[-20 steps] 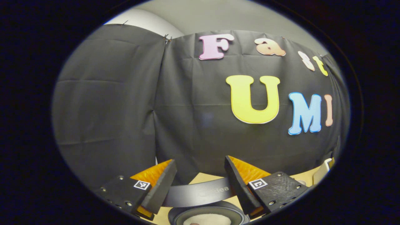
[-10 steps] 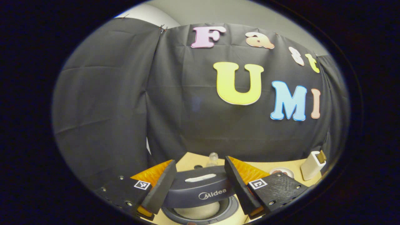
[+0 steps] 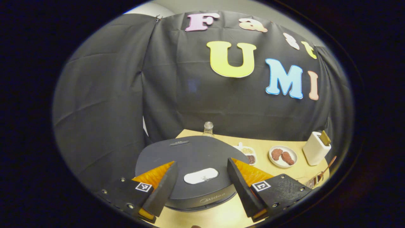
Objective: Close the left gripper, press the button to open the rice cooker; take a wooden spoon from the chopstick holder with the right hand, scoop a spoonful of rice and pour it into the rice cooker, then put the wooden spoon back into the chopstick holder.
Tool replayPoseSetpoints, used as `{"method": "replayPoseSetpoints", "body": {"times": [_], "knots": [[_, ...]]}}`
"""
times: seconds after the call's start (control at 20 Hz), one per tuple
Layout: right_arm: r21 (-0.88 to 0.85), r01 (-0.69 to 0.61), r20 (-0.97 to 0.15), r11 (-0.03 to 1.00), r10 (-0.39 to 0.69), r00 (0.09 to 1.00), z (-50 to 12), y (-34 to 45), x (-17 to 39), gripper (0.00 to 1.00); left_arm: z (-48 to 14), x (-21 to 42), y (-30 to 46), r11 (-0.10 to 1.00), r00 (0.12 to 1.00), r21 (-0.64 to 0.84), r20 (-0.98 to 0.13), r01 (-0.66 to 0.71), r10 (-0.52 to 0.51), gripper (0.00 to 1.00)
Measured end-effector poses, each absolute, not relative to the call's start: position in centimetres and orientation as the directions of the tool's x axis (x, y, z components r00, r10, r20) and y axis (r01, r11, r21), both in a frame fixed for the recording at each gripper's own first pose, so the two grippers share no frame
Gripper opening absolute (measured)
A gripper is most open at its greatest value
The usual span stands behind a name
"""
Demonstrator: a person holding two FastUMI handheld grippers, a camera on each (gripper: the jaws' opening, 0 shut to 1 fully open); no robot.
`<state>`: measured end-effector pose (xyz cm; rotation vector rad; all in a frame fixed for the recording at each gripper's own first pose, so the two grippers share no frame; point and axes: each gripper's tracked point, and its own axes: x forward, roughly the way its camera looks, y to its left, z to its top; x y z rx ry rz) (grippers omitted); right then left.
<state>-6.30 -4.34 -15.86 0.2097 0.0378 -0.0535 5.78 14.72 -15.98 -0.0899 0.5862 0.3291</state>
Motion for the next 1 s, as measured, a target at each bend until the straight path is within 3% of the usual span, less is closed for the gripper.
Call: {"method": "replayPoseSetpoints", "body": {"times": [0.15, 0.2, 0.25, 0.9, 1.0], "knots": [[0.225, 0.063, -0.054, 0.972, -0.053, 0.997, -16.3, -4.7, -6.2, 0.98, -17.9, 5.0, 14.1, 0.95, 0.765, 0.039, -0.583, -0.31, 0.274, 0.98], [0.23, 0.066, -0.053, 0.971, -0.055, 0.997, -16.4, -4.8, -6.1, 0.93, -18.5, 4.8, 14.0, 0.951, 0.759, 0.044, -0.591, -0.307, 0.273, 0.98], [0.235, 0.069, -0.052, 0.97, -0.059, 0.997, -16.4, -5.0, -6.0, 0.98, -18.9, 4.7, 13.9, 0.952, 0.756, 0.052, -0.596, -0.302, 0.272, 0.98], [0.2, 0.013, -0.13, 0.98, 0.013, 0.991, -19.5, -3.4, -3.0, 0.98, -19.9, 3.8, 13.6, 0.963, 0.781, 0.092, -0.569, -0.252, 0.259, 0.99], [0.204, 0.01, -0.123, 0.979, 0.016, 0.992, -19.5, -3.4, -2.7, 0.93, -19.7, 4.2, 13.8, 0.963, 0.782, 0.102, -0.566, -0.249, 0.262, 1.0]]}}
